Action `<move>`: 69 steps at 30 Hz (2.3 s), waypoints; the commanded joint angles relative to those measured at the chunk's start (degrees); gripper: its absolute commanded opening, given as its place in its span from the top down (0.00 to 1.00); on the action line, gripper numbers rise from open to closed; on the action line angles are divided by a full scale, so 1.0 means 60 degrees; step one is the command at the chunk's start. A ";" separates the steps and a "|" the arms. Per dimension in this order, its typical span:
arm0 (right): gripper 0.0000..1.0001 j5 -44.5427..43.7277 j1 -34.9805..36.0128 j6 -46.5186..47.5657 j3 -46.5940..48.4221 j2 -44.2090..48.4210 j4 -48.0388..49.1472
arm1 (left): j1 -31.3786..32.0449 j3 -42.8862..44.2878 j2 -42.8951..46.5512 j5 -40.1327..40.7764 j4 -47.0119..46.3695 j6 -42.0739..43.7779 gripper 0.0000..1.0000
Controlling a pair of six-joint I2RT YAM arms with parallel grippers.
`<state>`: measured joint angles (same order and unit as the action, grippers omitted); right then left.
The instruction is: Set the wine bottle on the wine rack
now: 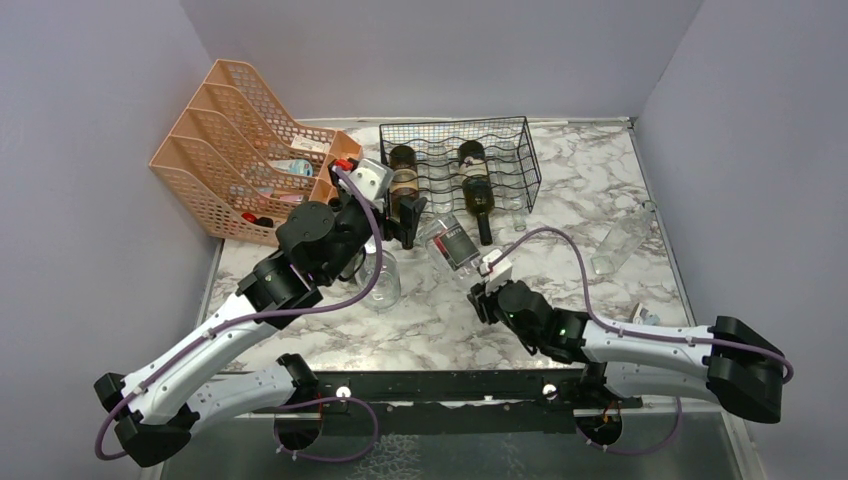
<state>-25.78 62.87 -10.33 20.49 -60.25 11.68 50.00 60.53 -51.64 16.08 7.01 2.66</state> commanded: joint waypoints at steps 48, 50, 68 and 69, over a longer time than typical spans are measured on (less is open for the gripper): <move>0.99 -0.1353 -0.2070 -0.3496 1.1980 -0.8787 0.0070 | 0.0017 0.0038 0.2142 0.2187 -0.0331 0.0466 0.01; 0.99 -0.1300 -0.2070 -0.3440 1.1979 -0.8959 0.0228 | 0.0018 0.0031 0.2129 0.2181 -0.0331 0.0466 0.01; 0.49 0.0349 -0.2424 -0.4579 1.2689 -0.9558 -0.0951 | 0.0018 0.0043 0.2054 0.2129 -0.0182 0.0414 0.01; 0.45 0.0458 -0.2446 -0.4622 1.2754 -0.9596 -0.1072 | 0.0026 0.0038 0.2050 0.2130 -0.0178 0.0421 0.01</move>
<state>-27.49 48.62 -36.14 92.03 -117.60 3.55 50.00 61.06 -39.44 27.77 6.02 5.19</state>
